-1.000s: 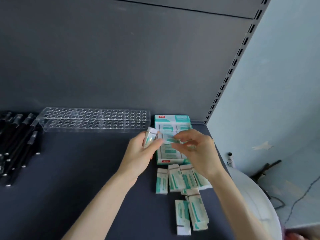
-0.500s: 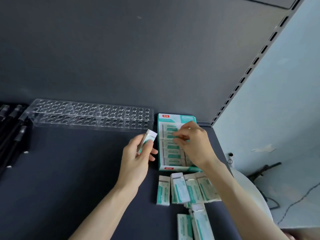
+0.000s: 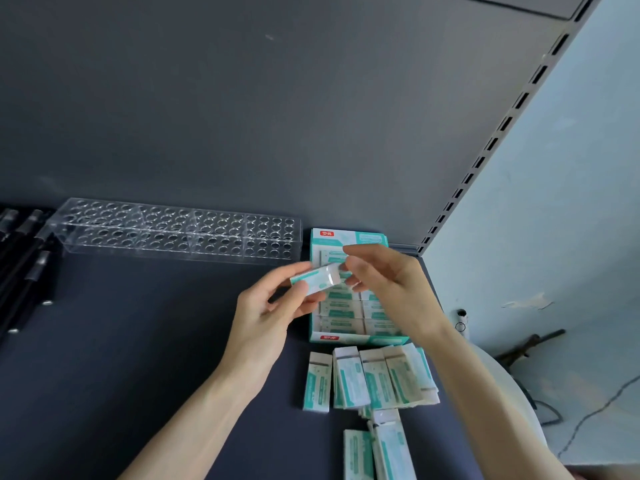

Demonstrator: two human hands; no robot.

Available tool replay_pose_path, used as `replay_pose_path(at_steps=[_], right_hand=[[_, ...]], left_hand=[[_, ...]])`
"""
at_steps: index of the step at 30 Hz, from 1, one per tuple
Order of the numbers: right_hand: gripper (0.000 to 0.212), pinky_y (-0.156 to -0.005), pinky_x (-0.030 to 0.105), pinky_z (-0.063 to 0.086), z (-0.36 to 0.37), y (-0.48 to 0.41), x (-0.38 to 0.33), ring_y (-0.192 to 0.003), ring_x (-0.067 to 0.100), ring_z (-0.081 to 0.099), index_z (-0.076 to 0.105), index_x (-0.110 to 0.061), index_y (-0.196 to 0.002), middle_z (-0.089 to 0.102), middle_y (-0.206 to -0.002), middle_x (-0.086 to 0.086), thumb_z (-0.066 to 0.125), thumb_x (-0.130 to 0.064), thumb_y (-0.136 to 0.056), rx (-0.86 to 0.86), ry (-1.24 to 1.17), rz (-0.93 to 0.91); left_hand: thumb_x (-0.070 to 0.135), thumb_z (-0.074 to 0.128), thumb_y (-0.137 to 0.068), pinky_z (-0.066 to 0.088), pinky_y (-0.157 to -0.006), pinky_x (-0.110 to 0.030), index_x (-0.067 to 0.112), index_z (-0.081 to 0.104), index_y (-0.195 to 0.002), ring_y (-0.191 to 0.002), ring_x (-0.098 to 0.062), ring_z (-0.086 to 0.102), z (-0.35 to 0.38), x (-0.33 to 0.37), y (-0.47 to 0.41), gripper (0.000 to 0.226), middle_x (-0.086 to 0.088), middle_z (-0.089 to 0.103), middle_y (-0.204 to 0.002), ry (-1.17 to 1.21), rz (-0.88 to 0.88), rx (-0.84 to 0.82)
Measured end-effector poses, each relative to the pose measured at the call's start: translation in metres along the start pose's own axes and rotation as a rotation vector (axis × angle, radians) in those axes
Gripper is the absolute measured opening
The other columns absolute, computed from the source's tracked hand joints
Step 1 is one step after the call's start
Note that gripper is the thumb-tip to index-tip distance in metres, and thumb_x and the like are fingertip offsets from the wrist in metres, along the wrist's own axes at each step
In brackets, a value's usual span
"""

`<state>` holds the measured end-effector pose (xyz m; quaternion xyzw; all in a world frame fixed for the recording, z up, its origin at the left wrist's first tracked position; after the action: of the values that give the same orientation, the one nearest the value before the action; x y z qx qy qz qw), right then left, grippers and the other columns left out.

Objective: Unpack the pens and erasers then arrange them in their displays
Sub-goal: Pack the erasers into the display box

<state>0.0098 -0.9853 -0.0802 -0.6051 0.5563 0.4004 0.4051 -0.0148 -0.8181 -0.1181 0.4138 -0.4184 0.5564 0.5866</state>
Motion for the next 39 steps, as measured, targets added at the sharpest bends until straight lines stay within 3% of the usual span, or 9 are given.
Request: replay_pose_path(at_steps=[5, 11, 13, 18, 21, 25, 31, 34, 39], right_hand=[[0.012, -0.065, 0.021, 0.053, 0.002, 0.013, -0.001, -0.064, 0.012, 0.065, 0.067, -0.006, -0.093, 0.071, -0.079, 0.000, 0.064, 0.000, -0.083, -0.083, -0.196, -0.024], [0.023, -0.075, 0.017, 0.050, -0.003, 0.023, -0.001, -0.080, 0.012, 0.068, 0.069, -0.010, -0.099, 0.073, -0.091, 0.003, 0.070, -0.017, -0.077, -0.040, -0.325, -0.029], [0.023, -0.074, 0.017, 0.050, -0.001, 0.025, -0.002, -0.081, 0.011, 0.067, 0.069, -0.009, -0.101, 0.072, -0.092, 0.004, 0.069, -0.011, -0.078, -0.020, -0.332, -0.047], [0.016, -0.071, 0.019, 0.052, 0.001, 0.026, -0.003, -0.081, 0.016, 0.070, 0.067, -0.008, -0.091, 0.072, -0.091, 0.006, 0.071, 0.000, -0.077, 0.036, -0.363, -0.016], [0.013, -0.073, 0.017, 0.051, 0.005, 0.026, -0.008, -0.082, 0.013, 0.069, 0.071, -0.007, -0.092, 0.072, -0.091, 0.002, 0.067, 0.000, -0.080, 0.006, -0.343, -0.048], [0.016, -0.075, 0.019, 0.053, 0.008, 0.028, -0.008, -0.085, 0.015, 0.070, 0.070, -0.005, -0.096, 0.072, -0.095, 0.001, 0.060, 0.002, -0.086, -0.031, -0.366, -0.039], [0.029, -0.078, 0.021, 0.052, -0.001, 0.037, -0.002, -0.081, 0.008, 0.064, 0.068, -0.020, -0.095, 0.068, -0.092, -0.007, 0.078, -0.007, -0.071, -0.064, -0.059, -0.041], [0.032, -0.075, 0.013, 0.048, 0.000, 0.039, -0.004, -0.079, 0.004, 0.059, 0.065, -0.027, -0.093, 0.062, -0.091, -0.015, 0.081, -0.012, -0.070, -0.018, 0.144, -0.145], [0.022, -0.076, 0.015, 0.049, -0.013, 0.033, 0.000, -0.076, 0.004, 0.058, 0.071, -0.013, -0.096, 0.061, -0.085, -0.012, 0.076, -0.008, -0.076, 0.035, 0.350, -0.209]], left_hand=[[0.019, 0.065, -0.082, 0.051, -0.066, -0.017, 0.019, 0.070, -0.101, -0.083, -0.010, 0.070, 0.003, 0.006, 0.004, 0.020, 0.001, 0.074, -0.096, -0.082, 0.049, -0.027], [0.018, 0.072, -0.071, 0.051, -0.074, -0.015, 0.008, 0.073, -0.087, -0.090, -0.013, 0.070, 0.006, 0.008, 0.006, 0.019, -0.003, 0.074, -0.094, -0.094, 0.093, -0.091], [0.017, 0.073, -0.069, 0.051, -0.073, -0.016, 0.007, 0.071, -0.085, -0.086, -0.014, 0.069, 0.007, 0.009, 0.007, 0.019, -0.003, 0.074, -0.092, -0.111, 0.108, -0.101], [0.019, 0.072, -0.071, 0.050, -0.070, -0.016, 0.016, 0.064, -0.102, -0.076, -0.009, 0.065, 0.005, 0.016, 0.006, 0.032, -0.001, 0.070, -0.080, -0.144, 0.111, -0.115], [0.004, 0.069, -0.080, 0.049, -0.073, -0.018, 0.026, 0.059, -0.120, -0.074, -0.010, 0.061, 0.005, 0.013, 0.007, 0.047, -0.001, 0.065, -0.077, -0.189, 0.085, -0.193], [0.002, 0.068, -0.082, 0.052, -0.070, -0.021, 0.028, 0.066, -0.112, -0.073, -0.013, 0.063, 0.007, 0.012, 0.009, 0.040, -0.014, 0.066, -0.083, -0.236, 0.078, -0.212], [0.013, 0.068, -0.085, 0.042, -0.051, -0.013, 0.009, 0.060, -0.093, -0.057, -0.010, 0.060, 0.002, 0.007, 0.004, 0.012, -0.008, 0.072, -0.076, -0.225, 0.081, -0.066], [0.015, 0.068, -0.085, 0.042, -0.054, -0.011, 0.007, 0.059, -0.091, -0.054, -0.006, 0.057, 0.004, 0.003, 0.004, 0.014, -0.002, 0.071, -0.068, -0.268, 0.099, -0.067], [0.014, 0.068, -0.085, 0.045, -0.065, -0.014, 0.022, 0.067, -0.089, -0.071, -0.004, 0.059, 0.001, -0.002, 0.002, 0.008, 0.008, 0.070, -0.083, -0.466, 0.132, -0.076]])
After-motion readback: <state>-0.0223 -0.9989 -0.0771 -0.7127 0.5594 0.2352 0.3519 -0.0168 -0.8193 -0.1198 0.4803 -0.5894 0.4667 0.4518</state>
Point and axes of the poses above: each hand's wrist, its own y-axis away from the middle knuckle, its own z-axis out of the palm, x = y × z, the point moved 4 cm from there along -y, towards the middle knuckle
